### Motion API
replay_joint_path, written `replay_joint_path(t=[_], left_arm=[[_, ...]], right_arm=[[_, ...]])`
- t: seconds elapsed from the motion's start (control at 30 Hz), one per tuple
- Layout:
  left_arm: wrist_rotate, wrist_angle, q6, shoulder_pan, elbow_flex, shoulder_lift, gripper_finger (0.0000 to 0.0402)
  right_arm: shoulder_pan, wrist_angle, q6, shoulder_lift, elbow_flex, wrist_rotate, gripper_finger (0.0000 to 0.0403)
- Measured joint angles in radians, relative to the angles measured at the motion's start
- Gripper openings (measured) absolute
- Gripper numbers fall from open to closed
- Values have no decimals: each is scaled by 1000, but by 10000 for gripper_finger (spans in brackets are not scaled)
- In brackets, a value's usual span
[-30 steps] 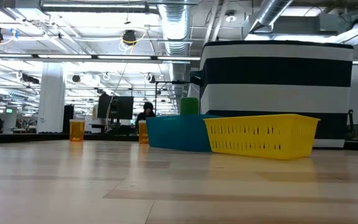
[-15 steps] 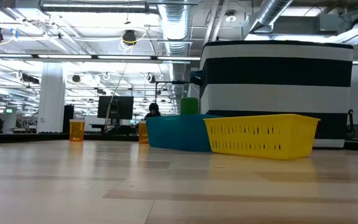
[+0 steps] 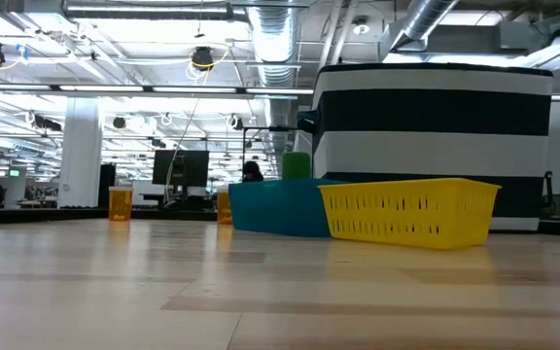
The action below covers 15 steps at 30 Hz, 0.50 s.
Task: Pick & Place Medicine items
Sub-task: Put the blue bandage into the blue bin
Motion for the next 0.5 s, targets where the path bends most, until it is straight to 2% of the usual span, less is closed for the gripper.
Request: replay_joint_path(t=[0.33, 0.5], left_arm=[[-7, 1, 0, 0, 0, 0, 179], [-6, 2, 2, 0, 0, 0, 173]], right_arm=[[0, 16, 1, 0, 0, 2, 148], [0, 20, 1, 0, 0, 2, 148]])
